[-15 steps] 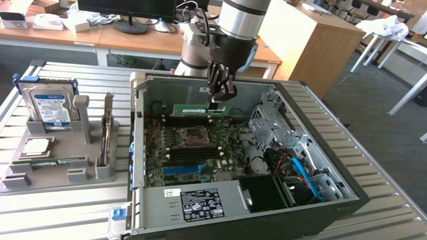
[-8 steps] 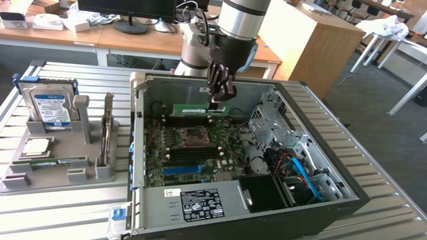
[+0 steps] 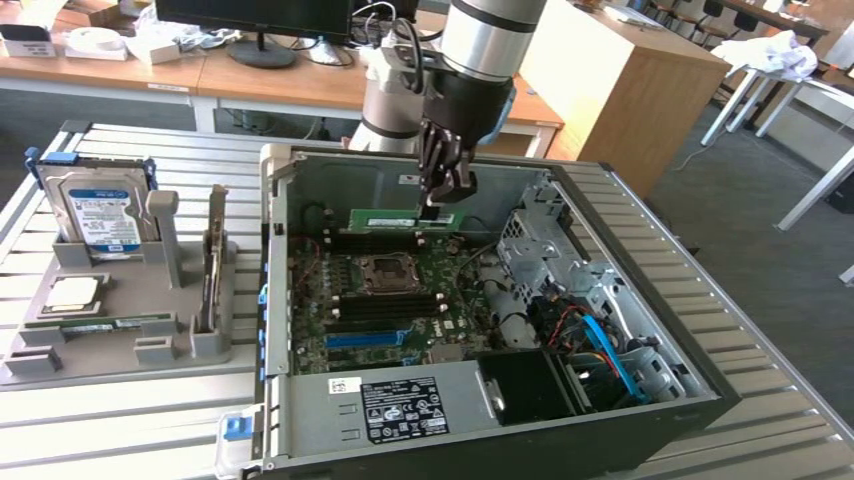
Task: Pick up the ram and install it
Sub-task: 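Pick up the ram and move it above insertion slot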
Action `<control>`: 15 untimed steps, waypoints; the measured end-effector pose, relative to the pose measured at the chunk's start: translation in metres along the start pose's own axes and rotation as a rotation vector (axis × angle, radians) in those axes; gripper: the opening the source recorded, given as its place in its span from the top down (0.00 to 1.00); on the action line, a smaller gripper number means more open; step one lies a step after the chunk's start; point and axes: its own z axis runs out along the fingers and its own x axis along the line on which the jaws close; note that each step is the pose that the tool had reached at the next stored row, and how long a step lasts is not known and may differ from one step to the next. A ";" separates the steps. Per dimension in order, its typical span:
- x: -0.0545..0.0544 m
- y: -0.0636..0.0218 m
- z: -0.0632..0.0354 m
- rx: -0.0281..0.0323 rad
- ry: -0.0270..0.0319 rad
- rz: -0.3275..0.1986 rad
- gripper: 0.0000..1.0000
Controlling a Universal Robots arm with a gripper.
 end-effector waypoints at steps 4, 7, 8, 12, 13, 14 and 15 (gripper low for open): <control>0.000 -0.0041 0.0000 0.0000 -0.0001 0.000 0.89; 0.000 -0.0075 0.0000 0.0000 0.0000 0.000 0.89; 0.000 -0.0084 0.0000 0.0000 0.0000 0.000 0.89; 0.003 -0.0092 -0.0001 -0.0002 0.0000 0.000 0.89; 0.004 -0.0092 -0.0001 -0.0002 0.0000 0.000 0.89; 0.005 -0.0091 -0.0001 -0.0002 0.0000 0.000 0.89; 0.006 -0.0091 -0.0001 -0.0002 -0.0001 0.000 0.89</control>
